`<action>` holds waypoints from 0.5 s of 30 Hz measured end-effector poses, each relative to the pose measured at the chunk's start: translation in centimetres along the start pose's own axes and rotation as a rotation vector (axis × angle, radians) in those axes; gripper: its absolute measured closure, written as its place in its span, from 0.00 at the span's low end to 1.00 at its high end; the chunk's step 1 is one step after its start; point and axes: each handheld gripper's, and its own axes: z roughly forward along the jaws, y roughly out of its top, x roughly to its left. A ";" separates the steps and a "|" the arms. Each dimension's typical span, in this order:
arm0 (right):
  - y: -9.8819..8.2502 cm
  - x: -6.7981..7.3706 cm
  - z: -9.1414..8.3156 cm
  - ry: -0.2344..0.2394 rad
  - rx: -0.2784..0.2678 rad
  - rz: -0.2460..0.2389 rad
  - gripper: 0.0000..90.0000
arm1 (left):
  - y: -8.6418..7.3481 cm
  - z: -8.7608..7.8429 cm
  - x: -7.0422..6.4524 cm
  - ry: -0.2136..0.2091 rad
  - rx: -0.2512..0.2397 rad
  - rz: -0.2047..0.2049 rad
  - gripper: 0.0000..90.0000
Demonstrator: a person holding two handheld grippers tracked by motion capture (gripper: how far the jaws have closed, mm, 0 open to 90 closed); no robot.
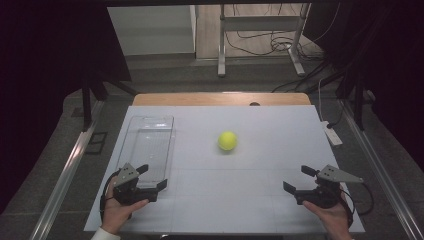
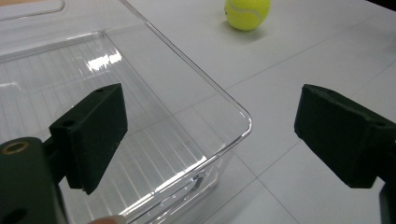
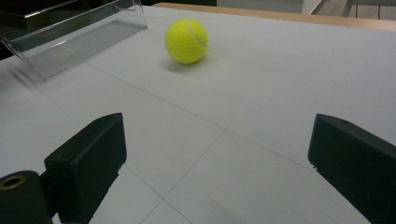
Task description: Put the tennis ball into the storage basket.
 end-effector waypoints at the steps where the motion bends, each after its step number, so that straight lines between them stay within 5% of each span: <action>1: 0.0 0.0 0.0 0.000 0.000 0.000 0.05 | 0.0 0.0 0.0 0.000 0.000 0.000 0.12; 15: -0.5 -0.7 0.2 -0.013 0.010 0.033 0.06 | -0.1 0.0 0.0 0.017 -0.005 0.012 0.12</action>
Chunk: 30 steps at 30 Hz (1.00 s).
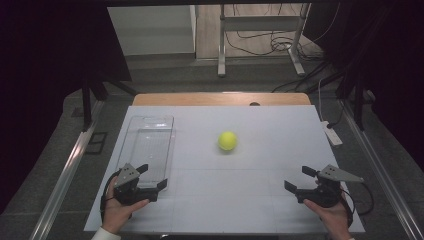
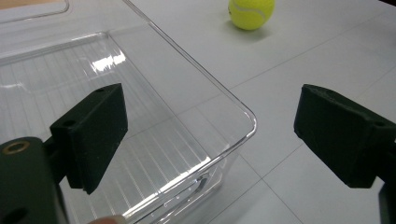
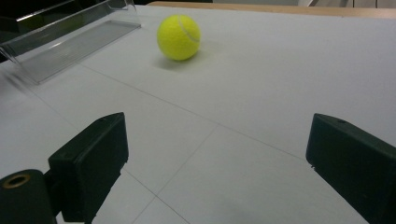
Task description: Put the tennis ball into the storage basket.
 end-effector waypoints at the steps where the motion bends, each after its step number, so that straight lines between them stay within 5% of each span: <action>1: -0.1 0.0 0.0 -0.001 0.004 0.001 0.06 | 0.0 0.0 0.0 0.000 0.000 0.000 0.12; 30: 0.1 0.2 0.2 -0.008 -0.003 -0.015 0.08 | 0.2 -0.2 -0.5 -0.004 0.008 -0.002 0.12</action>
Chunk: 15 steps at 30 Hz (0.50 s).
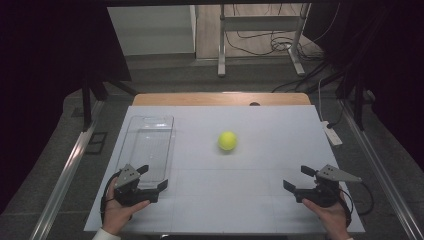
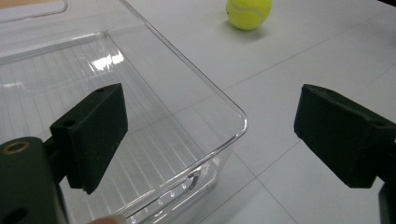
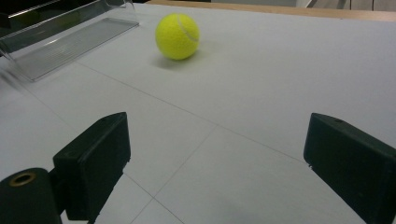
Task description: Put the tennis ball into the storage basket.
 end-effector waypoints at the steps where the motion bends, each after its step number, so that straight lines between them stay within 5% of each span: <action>1: 0.0 0.0 0.0 -0.001 0.001 -0.002 0.08 | 0.1 0.0 -0.1 -0.005 -0.004 -0.001 0.12; 15: -0.2 -0.1 -0.1 -0.004 0.001 0.001 0.09 | 0.9 -0.2 -0.5 -0.027 -0.007 0.008 0.12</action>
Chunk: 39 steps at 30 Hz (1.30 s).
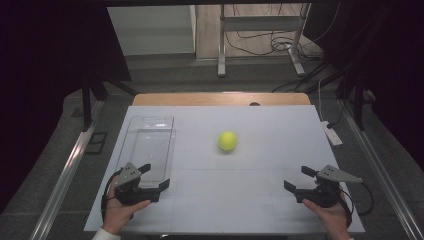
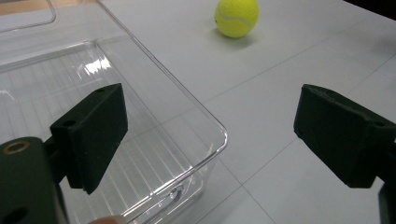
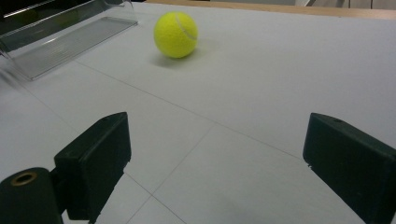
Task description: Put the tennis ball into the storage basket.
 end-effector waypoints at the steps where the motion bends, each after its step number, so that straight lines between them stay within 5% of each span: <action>1: 0.0 0.0 0.0 -0.001 0.001 0.000 0.09 | 0.0 0.0 0.0 -0.001 -0.001 0.000 0.12; 39: 0.0 0.2 0.3 -0.001 0.004 0.000 0.09 | 3.9 1.6 -0.9 -0.063 0.021 0.006 0.12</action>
